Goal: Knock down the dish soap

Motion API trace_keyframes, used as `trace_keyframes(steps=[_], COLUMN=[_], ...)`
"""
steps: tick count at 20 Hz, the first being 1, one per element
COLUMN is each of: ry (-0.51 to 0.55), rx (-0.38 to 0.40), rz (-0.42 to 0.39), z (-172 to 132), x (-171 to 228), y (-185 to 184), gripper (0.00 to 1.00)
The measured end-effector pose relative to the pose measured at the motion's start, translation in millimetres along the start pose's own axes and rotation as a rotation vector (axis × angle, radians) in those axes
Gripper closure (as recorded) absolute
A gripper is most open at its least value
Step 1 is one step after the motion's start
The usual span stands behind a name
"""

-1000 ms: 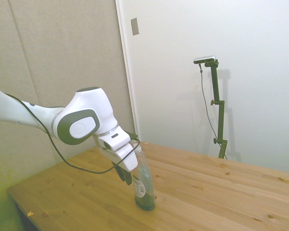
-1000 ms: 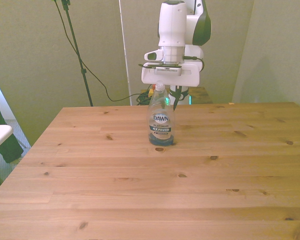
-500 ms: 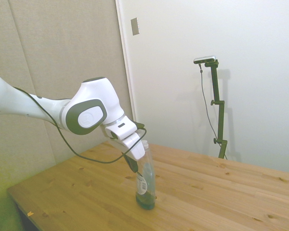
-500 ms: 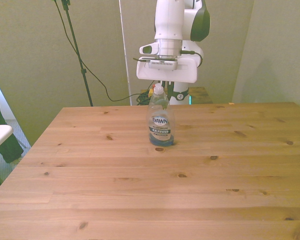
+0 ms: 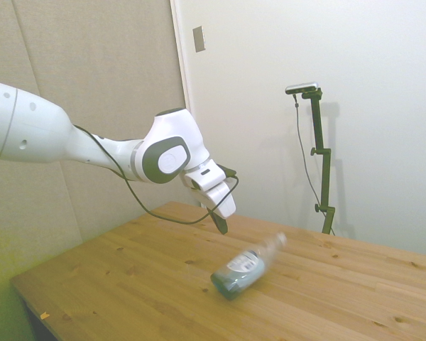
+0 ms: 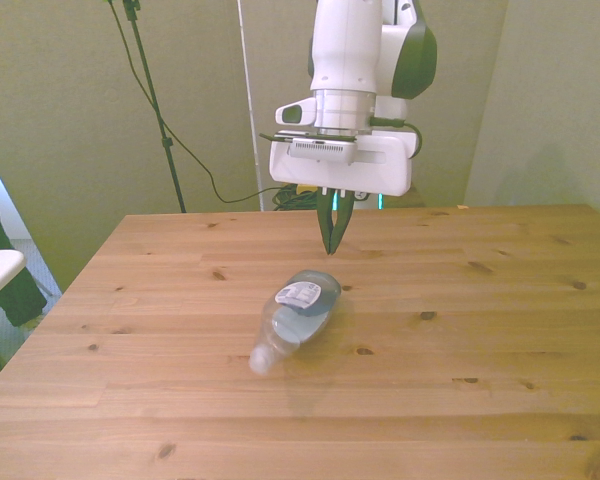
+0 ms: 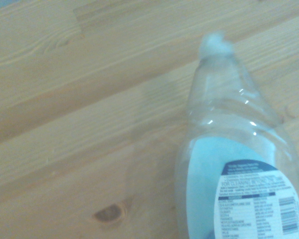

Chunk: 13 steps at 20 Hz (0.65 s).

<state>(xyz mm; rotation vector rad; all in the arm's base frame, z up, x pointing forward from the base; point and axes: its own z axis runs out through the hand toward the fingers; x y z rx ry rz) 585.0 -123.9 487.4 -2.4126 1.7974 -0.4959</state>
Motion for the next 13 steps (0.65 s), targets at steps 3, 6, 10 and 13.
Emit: trace_keyframes(steps=[3,6,10,13], ry=[0.019,0.036,0.063,0.077], rx=[0.013,0.02,0.014,0.008], rz=[0.04,0.081,0.132,0.165], z=[7,15,26,32], x=[16,32,60,81], y=[-9,-15,-17,-14], gripper=[1.0,1.0,1.0,1.0])
